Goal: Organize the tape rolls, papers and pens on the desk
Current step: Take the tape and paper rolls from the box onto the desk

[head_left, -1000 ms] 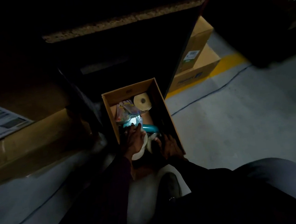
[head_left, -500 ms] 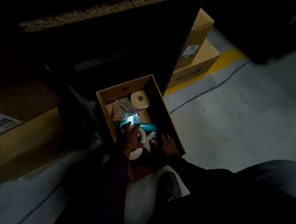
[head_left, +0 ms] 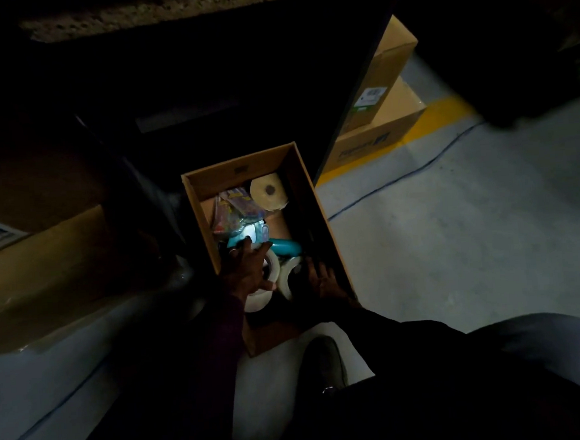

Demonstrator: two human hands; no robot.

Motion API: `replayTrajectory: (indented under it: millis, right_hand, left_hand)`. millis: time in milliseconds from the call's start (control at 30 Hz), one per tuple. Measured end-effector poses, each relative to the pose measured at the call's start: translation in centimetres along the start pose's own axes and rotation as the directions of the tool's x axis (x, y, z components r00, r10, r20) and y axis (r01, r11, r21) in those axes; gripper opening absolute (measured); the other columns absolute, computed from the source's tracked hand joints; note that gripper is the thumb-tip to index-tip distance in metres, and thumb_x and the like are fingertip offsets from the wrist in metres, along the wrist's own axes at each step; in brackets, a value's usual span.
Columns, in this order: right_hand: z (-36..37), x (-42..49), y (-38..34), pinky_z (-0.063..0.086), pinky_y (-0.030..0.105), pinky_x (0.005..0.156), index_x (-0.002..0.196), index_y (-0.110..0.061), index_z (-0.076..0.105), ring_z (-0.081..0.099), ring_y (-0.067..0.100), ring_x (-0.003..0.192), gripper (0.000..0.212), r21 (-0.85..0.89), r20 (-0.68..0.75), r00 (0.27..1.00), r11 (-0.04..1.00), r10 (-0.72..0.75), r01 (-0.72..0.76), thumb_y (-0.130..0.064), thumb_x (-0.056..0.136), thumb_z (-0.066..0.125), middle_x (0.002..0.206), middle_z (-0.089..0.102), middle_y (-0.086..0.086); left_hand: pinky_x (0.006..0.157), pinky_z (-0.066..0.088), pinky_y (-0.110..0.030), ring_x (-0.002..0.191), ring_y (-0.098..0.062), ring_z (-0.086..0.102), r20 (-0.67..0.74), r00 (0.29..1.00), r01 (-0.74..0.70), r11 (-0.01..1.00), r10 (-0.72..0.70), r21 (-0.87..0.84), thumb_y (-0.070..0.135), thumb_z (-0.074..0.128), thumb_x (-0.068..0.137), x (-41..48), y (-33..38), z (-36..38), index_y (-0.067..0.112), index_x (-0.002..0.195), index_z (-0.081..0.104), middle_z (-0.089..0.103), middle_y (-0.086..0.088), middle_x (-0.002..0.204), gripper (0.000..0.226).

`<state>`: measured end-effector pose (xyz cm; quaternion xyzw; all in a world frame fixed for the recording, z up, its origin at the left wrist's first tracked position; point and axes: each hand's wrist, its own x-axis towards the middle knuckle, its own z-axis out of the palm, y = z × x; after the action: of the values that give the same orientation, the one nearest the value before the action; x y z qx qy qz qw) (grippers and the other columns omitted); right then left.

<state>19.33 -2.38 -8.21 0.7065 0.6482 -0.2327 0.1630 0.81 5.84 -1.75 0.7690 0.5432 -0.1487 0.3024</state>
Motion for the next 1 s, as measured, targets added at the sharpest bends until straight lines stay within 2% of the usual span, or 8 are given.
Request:
replayTrajectory:
  millis: [67, 233, 367, 467, 567, 700, 833, 1000]
  right_hand:
    - [-0.1, -0.2, -0.2, 0.057, 0.046, 0.078, 0.128, -0.004, 0.061, 0.068, 0.041, 0.102, 0.061, -0.02, 0.03, 1.0, 1.0, -0.001, 0.001, -0.034, 0.088, 0.026, 0.124, 0.066, 0.021]
    - [1.5, 0.8, 0.3, 0.046, 0.055, 0.097, 0.144, -0.001, 0.045, 0.052, 0.048, 0.125, 0.077, -0.02, -0.104, 0.994, 1.0, 0.015, -0.017, -0.043, 0.089, 0.012, 0.143, 0.05, 0.026]
    - [1.0, 0.7, 0.3, 0.059, 0.048, 0.072, 0.128, 0.002, 0.062, 0.068, 0.045, 0.098, 0.066, 0.119, -0.051, 0.996, 0.991, 0.073, -0.066, -0.037, 0.087, 0.029, 0.12, 0.066, 0.025]
    - [-0.2, 0.1, -0.4, 0.059, 0.043, 0.066, 0.132, 0.003, 0.052, 0.07, 0.043, 0.089, 0.062, 0.083, -0.058, 0.997, 0.996, 0.047, -0.042, -0.032, 0.084, 0.034, 0.112, 0.069, 0.025]
    - [-1.7, -1.0, -1.4, 0.056, 0.033, 0.056, 0.122, -0.002, 0.063, 0.071, 0.034, 0.076, 0.059, 0.041, -0.075, 0.997, 0.999, -0.007, 0.01, -0.035, 0.081, 0.037, 0.099, 0.072, 0.019]
    - [-2.3, -2.2, -2.2, 0.051, 0.031, 0.068, 0.122, -0.008, 0.058, 0.069, 0.028, 0.083, 0.048, -0.025, -0.168, 0.985, 0.999, -0.035, 0.031, -0.031, 0.084, 0.04, 0.1, 0.071, 0.011]
    - [-1.6, -2.0, -2.3, 0.05, 0.038, 0.074, 0.118, -0.003, 0.067, 0.068, 0.033, 0.086, 0.044, -0.085, -0.417, 0.908, 0.996, -0.031, -0.006, -0.026, 0.091, 0.042, 0.102, 0.07, 0.018]
    - [-2.6, -4.3, -3.6, 0.058, 0.041, 0.085, 0.128, -0.003, 0.063, 0.065, 0.038, 0.114, 0.072, 0.103, -0.609, 0.792, 0.984, -0.05, 0.142, -0.058, 0.086, 0.044, 0.124, 0.067, 0.02]
  left_hand:
    - [0.113, 0.025, -0.049, 0.139, -0.046, 0.024, 0.015, 1.0, 0.005, 1.0, -0.005, -0.013, 0.051, 0.08, 0.067, 0.0, 0.0, -0.2, 0.037, 0.15, 0.02, 0.008, -0.014, 0.159, 0.104]
    - [0.111, 0.032, -0.049, 0.137, -0.044, 0.027, 0.049, 0.998, -0.027, 0.999, 0.028, -0.019, 0.044, 0.087, 0.059, -0.1, -0.2, -0.6, 0.036, 0.15, 0.019, 0.01, -0.013, 0.157, 0.113]
    - [0.102, 0.042, -0.051, 0.127, -0.042, 0.039, 0.016, 0.999, -0.046, 0.999, 0.046, 0.015, 0.04, 0.091, 0.049, -0.2, -0.1, -0.5, 0.035, 0.146, 0.024, 0.021, -0.011, 0.149, 0.117]
    - [0.094, 0.047, -0.049, 0.119, -0.041, 0.045, -0.009, 0.998, -0.067, 0.997, 0.068, 0.033, 0.041, 0.088, 0.048, 0.0, -0.1, -0.7, 0.034, 0.142, 0.029, 0.028, -0.008, 0.141, 0.111]
    - [0.09, 0.049, -0.048, 0.115, -0.04, 0.046, -0.021, 0.996, -0.086, 0.995, 0.087, 0.045, 0.041, 0.087, 0.046, 0.0, -0.1, -1.0, 0.034, 0.139, 0.033, 0.033, -0.007, 0.136, 0.108]
    - [0.087, 0.049, -0.042, 0.116, -0.035, 0.05, -0.044, 0.979, -0.198, 0.979, 0.2, 0.041, 0.039, 0.087, 0.044, 0.7, 0.3, -2.8, 0.032, 0.138, 0.039, 0.038, -0.006, 0.135, 0.106]
    - [0.089, 0.049, -0.046, 0.116, -0.031, 0.052, -0.11, 0.97, -0.218, 0.976, 0.219, 0.016, 0.055, 0.076, 0.034, 0.3, 1.8, -6.9, 0.044, 0.133, 0.037, 0.041, 0.005, 0.133, 0.106]
    - [0.097, 0.045, -0.035, 0.121, -0.017, 0.046, -0.096, 0.961, -0.274, 0.939, 0.259, -0.206, 0.044, 0.088, 0.05, -1.8, 2.4, -11.7, 0.047, 0.134, 0.037, 0.042, 0.007, 0.132, 0.099]
